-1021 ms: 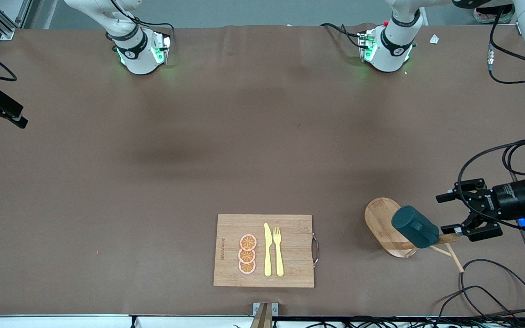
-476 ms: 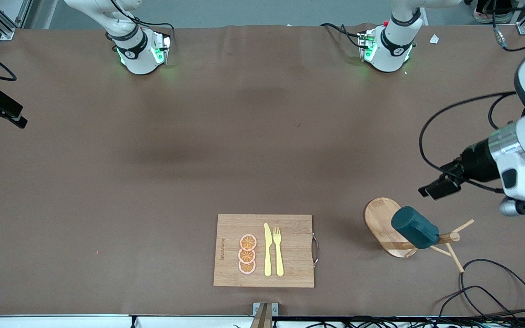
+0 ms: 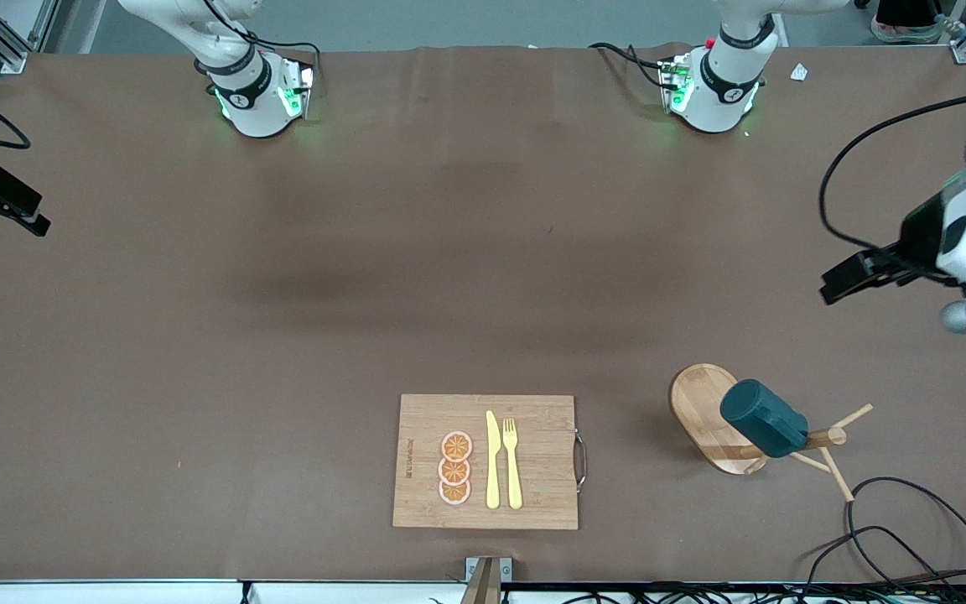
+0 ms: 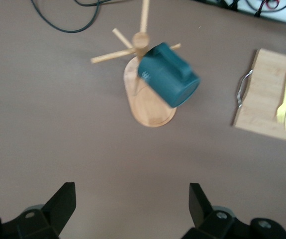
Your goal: Pass cup and hang on rack
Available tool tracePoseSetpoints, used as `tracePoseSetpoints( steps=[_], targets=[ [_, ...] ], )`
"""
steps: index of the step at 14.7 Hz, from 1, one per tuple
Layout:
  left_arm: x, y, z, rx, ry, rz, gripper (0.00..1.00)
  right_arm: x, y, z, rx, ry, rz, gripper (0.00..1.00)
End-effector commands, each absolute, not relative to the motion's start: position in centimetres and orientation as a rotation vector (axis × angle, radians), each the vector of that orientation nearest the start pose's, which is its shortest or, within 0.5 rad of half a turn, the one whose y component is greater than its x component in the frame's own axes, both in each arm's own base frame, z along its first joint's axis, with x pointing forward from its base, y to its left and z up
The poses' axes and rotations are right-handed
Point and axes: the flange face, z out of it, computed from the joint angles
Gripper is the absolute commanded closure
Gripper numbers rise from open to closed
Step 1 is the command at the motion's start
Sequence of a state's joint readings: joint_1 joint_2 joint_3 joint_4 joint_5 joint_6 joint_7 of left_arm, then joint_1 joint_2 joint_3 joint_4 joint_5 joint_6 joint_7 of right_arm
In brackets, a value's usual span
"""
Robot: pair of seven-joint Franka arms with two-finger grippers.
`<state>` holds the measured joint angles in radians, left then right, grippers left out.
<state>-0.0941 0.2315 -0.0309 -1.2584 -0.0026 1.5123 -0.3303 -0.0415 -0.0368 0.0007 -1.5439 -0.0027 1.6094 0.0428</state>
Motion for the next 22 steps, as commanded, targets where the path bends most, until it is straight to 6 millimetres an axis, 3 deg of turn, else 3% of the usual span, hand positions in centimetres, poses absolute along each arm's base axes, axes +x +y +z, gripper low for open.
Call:
tracePoseSetpoints(
  steps=[1,6,10,12,15,19,22],
  targets=[
    [58.2,-6.0,64.0,-3.12,-0.28,0.026,0.0,54.1,-2.7,66.6,-3.124,0.124,-0.166,0.0],
    [53.4,-3.2,64.5,-3.173,-0.296,0.08,0.0,54.1,-3.0,66.6,-3.122,0.141,-0.166,0.0],
    [50.6,-2.8,63.9,-3.169,-0.286,0.095,0.0,54.2,-3.0,66.5,-3.123,0.134,-0.161,0.0],
    [50.6,-3.4,63.5,-3.168,-0.264,0.105,0.0,54.1,-3.0,66.7,-3.123,0.131,-0.166,0.0],
    [50.6,-6.0,62.6,-3.152,-0.184,0.091,0.0,54.1,-3.1,66.7,-3.123,0.134,-0.168,0.0],
    [50.6,-6.1,63.7,-3.154,-0.173,0.086,0.0,54.2,-3.0,66.6,-3.125,0.131,-0.164,0.0],
    [50.7,-5.5,64.2,-3.147,-0.055,0.065,0.0,54.2,-3.1,66.6,-3.124,0.139,-0.166,0.0]
  ],
)
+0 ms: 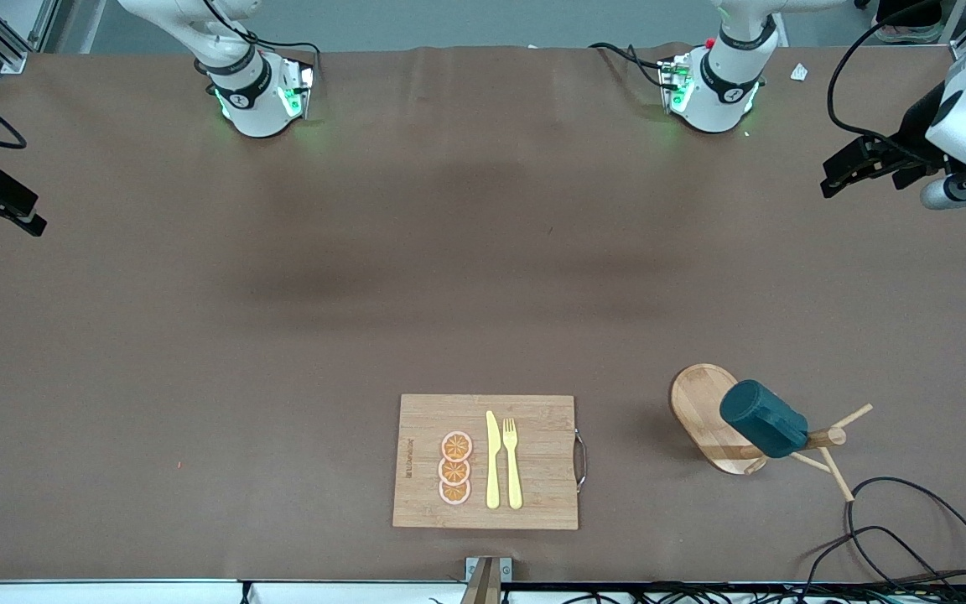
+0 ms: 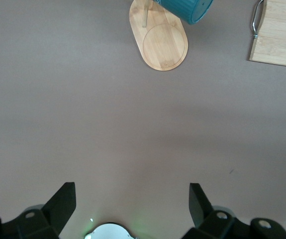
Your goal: Pass cup and hang on rack
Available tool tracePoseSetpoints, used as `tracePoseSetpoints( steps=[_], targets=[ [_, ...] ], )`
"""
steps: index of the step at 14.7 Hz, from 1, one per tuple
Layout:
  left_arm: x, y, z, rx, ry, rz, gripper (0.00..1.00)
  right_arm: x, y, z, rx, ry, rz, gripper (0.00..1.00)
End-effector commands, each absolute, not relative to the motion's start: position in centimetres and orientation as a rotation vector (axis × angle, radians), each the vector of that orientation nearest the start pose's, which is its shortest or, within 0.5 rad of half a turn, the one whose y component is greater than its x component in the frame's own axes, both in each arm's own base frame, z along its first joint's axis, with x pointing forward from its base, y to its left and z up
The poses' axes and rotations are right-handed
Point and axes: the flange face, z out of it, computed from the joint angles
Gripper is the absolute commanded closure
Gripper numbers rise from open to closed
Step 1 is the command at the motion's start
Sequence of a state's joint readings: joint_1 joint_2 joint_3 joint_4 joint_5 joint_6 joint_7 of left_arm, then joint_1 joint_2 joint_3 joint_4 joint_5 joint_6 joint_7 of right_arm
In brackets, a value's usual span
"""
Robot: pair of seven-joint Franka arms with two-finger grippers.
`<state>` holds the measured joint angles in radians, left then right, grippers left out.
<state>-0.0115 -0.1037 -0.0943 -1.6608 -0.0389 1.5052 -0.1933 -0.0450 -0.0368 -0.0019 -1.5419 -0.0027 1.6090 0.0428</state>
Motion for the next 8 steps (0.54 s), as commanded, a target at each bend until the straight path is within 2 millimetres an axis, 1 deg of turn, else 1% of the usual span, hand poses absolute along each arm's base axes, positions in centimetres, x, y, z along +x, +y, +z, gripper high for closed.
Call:
tracePoseSetpoints(
  steps=[1,3,8],
  targets=[
    [50.7,-5.31,64.3,-3.128,-0.011,0.059,0.0,54.17,-3.1,66.61,-3.124,0.136,-0.166,0.0],
    [50.69,-5.0,64.76,-3.123,0.051,0.049,0.0,54.17,-3.1,66.61,-3.124,0.136,-0.166,0.0],
    [50.75,-4.92,64.83,-3.124,0.049,0.047,0.0,54.18,-3.01,66.61,-3.124,0.134,-0.166,0.0]
  ],
)
